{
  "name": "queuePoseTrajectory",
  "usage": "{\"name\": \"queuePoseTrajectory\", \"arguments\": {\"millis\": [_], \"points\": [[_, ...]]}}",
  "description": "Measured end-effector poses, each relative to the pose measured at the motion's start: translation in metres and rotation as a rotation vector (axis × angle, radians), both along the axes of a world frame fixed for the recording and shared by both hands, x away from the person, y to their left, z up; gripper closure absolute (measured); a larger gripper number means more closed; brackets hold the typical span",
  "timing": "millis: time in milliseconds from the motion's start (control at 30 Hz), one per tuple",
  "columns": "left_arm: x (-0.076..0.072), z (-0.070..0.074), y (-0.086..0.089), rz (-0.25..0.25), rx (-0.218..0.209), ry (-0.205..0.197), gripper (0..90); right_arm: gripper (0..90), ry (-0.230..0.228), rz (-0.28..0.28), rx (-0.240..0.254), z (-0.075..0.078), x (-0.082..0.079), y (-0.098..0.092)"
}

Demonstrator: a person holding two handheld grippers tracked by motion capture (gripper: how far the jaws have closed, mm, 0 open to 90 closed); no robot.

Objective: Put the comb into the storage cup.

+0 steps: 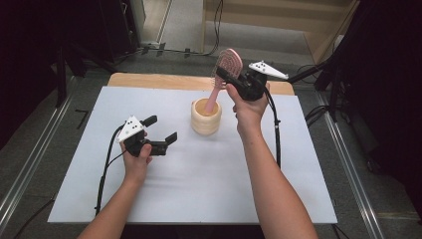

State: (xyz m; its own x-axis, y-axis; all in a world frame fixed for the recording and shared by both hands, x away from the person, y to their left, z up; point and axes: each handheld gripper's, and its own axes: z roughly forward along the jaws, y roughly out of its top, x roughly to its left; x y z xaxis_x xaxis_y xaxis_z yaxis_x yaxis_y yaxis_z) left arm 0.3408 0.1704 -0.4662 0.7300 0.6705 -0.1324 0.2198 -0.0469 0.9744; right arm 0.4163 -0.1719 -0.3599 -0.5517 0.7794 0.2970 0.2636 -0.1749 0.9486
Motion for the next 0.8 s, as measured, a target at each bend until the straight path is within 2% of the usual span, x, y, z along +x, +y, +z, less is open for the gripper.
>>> {"name": "queuePoseTrajectory", "arguments": {"millis": [367,800], "points": [[-0.014,-0.004,0.021,0.022,0.01,0.006,0.0,61.9,0.001,-0.002,-0.049,-0.013,0.004,0.008],[-0.029,-0.005,0.044,0.055,0.003,0.005,0.0,61.9,0.042,-0.007,-0.056,-0.04,0.008,0.013]]}}
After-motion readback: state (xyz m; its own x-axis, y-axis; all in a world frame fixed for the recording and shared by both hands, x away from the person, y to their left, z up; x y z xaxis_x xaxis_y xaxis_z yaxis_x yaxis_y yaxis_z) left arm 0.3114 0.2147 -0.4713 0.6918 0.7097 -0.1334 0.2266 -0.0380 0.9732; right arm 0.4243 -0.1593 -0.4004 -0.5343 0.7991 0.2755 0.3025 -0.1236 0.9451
